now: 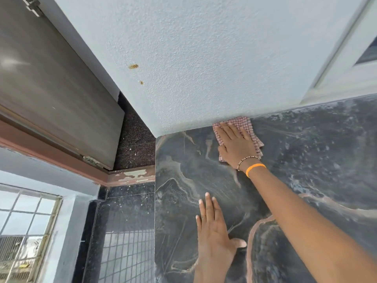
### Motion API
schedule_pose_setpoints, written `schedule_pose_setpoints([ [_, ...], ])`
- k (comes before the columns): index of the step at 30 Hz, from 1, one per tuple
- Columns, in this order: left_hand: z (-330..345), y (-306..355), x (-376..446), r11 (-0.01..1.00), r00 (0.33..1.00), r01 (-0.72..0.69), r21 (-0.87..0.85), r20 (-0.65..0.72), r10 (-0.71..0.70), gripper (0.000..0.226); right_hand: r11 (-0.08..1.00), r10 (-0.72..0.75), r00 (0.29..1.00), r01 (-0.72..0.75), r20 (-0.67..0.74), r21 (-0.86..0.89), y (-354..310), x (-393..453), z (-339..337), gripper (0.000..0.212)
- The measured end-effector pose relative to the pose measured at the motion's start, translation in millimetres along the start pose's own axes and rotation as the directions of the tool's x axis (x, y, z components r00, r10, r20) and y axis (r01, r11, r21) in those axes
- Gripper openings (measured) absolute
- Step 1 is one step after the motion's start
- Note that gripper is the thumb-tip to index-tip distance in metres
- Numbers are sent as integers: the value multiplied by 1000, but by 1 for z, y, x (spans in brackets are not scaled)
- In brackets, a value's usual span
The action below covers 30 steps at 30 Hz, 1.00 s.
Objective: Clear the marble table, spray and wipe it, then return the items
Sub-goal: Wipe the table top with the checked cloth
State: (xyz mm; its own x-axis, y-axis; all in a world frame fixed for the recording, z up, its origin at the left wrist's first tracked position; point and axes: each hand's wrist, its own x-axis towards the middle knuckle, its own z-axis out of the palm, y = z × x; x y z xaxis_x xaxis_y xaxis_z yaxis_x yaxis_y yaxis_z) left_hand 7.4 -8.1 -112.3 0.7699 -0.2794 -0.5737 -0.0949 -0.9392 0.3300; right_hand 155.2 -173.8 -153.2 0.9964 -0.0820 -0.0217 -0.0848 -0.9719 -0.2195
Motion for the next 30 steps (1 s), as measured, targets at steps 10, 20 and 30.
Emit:
schedule_pose_setpoints([
  [10,9,-1,3,1000,999,6,3,-50,-6,122,833,553,832,-549,-41,73,110,-60,-23,58],
  [20,18,-10,-16,997,979,74,25,-194,-67,117,996,56,994,-62,95,68,-56,-53,9,61],
  [30,34,-11,-47,986,999,-46,161,-1,47,123,975,-205,974,212,100,-64,-4,-132,0,62],
])
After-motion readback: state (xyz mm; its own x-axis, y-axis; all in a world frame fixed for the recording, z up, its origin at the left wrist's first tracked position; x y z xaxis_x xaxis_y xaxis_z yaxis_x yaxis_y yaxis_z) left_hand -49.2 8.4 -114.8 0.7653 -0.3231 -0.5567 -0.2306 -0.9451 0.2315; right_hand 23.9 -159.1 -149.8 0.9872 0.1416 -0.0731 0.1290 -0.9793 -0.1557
